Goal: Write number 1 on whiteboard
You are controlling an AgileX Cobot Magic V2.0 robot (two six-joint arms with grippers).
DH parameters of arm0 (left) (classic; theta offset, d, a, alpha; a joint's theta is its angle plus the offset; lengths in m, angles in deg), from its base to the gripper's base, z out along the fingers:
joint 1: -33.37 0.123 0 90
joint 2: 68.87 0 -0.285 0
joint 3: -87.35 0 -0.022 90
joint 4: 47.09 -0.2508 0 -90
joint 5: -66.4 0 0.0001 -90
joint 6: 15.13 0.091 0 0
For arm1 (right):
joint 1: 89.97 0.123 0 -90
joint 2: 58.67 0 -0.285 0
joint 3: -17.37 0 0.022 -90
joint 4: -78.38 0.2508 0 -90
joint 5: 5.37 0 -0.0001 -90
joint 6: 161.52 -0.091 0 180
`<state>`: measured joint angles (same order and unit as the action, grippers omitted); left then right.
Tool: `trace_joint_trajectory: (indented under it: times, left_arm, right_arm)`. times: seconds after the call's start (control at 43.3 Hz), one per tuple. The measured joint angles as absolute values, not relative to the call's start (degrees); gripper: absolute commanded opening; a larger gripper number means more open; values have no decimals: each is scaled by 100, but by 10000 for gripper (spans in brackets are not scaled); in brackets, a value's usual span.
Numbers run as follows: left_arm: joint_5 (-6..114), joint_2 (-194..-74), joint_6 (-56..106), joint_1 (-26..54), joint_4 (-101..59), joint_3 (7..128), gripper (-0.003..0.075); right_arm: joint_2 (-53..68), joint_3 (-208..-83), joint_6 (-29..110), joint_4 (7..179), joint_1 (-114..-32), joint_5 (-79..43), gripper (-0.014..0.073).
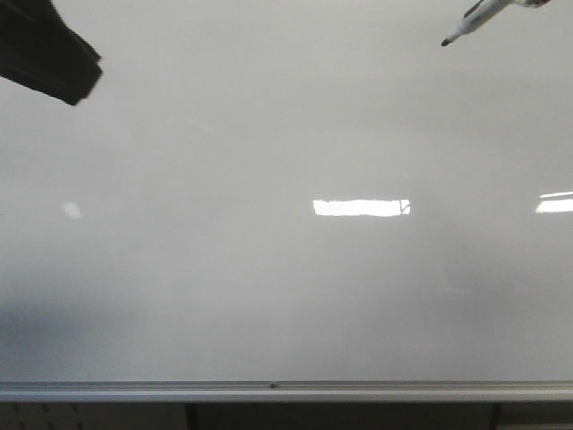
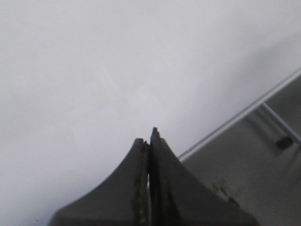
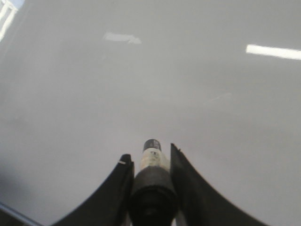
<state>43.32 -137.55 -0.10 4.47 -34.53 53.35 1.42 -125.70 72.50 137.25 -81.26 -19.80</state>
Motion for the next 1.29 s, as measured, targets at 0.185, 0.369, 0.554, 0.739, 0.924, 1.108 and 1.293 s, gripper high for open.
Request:
trace_joint_trajectory:
  times: [0.185, 0.369, 0.554, 0.739, 0.924, 1.108, 1.293]
  left_arm:
    - [5277, -12588, -525, 864, -3651, 4245, -20]
    - [5648, -11611, -585, 1434, -3662, 3626, -20]
    - [5673, -11117, -596, 1823, -3662, 3432, -20]
    - [5673, -11083, -596, 1877, -3662, 3411, -20]
    - [5673, -11083, -596, 1877, -3662, 3411, -20]
    - [5673, -11083, -596, 1877, -3662, 3411, -20]
    - [5673, -11083, -596, 1877, -3662, 3411, -20]
  right_arm:
    - [142, -12570, 7347, 13747, -8126, -1505, -60]
    - [192, -12570, 7385, 13747, -8126, -1394, -60]
    - [536, -12582, 7385, 13759, -8051, -1267, -60]
    - [1008, -12926, 7385, 13774, -7610, -889, -60]
    - [1573, -13459, 7398, 13797, -7331, -600, -60]
    - [2170, -13864, 7398, 13808, -7267, -439, -60]
    - [2427, -14034, 7398, 13821, -7267, -346, -60]
